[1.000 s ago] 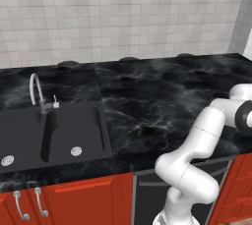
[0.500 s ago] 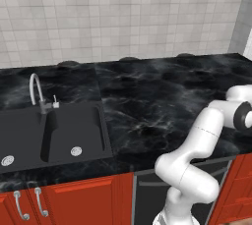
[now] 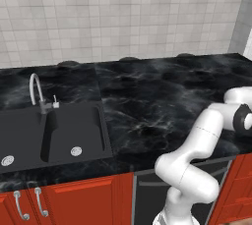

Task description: Pick up the tongs from the counter and place them near the plate next to the oven.

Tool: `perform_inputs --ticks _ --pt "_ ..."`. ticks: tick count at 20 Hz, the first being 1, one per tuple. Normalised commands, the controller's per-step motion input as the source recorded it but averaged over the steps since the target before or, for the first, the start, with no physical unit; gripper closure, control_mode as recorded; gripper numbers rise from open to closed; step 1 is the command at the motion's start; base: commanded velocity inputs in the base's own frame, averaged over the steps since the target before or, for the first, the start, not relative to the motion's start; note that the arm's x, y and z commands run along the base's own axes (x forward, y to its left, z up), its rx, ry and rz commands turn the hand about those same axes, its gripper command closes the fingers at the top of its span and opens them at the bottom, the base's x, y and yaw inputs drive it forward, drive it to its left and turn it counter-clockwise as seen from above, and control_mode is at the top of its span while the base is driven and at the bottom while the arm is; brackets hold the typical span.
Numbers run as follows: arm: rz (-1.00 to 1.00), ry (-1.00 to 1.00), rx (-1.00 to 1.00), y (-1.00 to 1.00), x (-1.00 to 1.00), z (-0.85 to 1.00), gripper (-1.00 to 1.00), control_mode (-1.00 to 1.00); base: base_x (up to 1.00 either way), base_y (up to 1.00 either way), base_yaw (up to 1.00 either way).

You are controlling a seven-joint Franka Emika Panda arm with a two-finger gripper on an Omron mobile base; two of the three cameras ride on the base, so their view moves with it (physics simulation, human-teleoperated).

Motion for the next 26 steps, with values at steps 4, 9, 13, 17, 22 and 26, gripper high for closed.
perform_inputs --ticks 4,9,13,17,22,26 --pt "-0.01 0.0 0.0 -0.32 0.01 0.0 -1.0 -1.0 0.0 0.0 0.0" --pt "-0.01 -0.03 0.0 -0.33 -0.3 0.16 -1.0 -1.0 0.0 0.0 0.0" --pt "0.0 -0.16 0.02 -0.03 -0.88 0.92 -1.0 -1.0 0.0 0.0 0.0" --pt "0.0 -0.14 0.0 0.28 -0.81 1.0 -1.0 -1.0 0.0 0.0 0.0" --pt "0.0 -0.05 0.0 0.69 -0.7 1.0 -1.0 -1.0 0.0 0.0 0.0" --pt "0.0 -0.03 -0.04 0.99 -0.86 1.0 -1.0 -1.0 0.0 0.0 0.0"
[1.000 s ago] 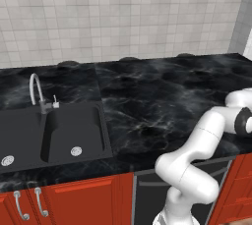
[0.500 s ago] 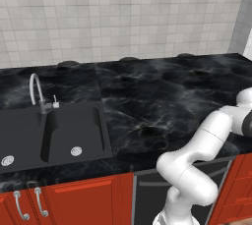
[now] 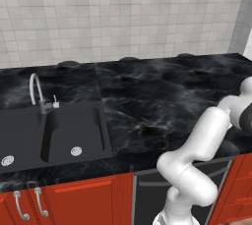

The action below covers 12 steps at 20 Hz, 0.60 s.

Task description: Pick up the tongs from the counter and place them near the plate next to the oven.

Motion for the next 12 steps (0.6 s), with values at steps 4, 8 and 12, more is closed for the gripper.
perform_inputs --ticks 4,8,12 --pt "0.0 -0.01 -0.09 1.0 -0.88 0.91 -1.0 -1.0 0.0 0.0 0.0" --pt "0.0 0.0 -0.15 1.0 -0.84 0.69 -1.0 -1.0 0.0 0.0 0.0" --pt "0.0 0.0 -0.2 1.0 -0.8 0.32 -1.0 -1.0 0.0 0.0 0.0"
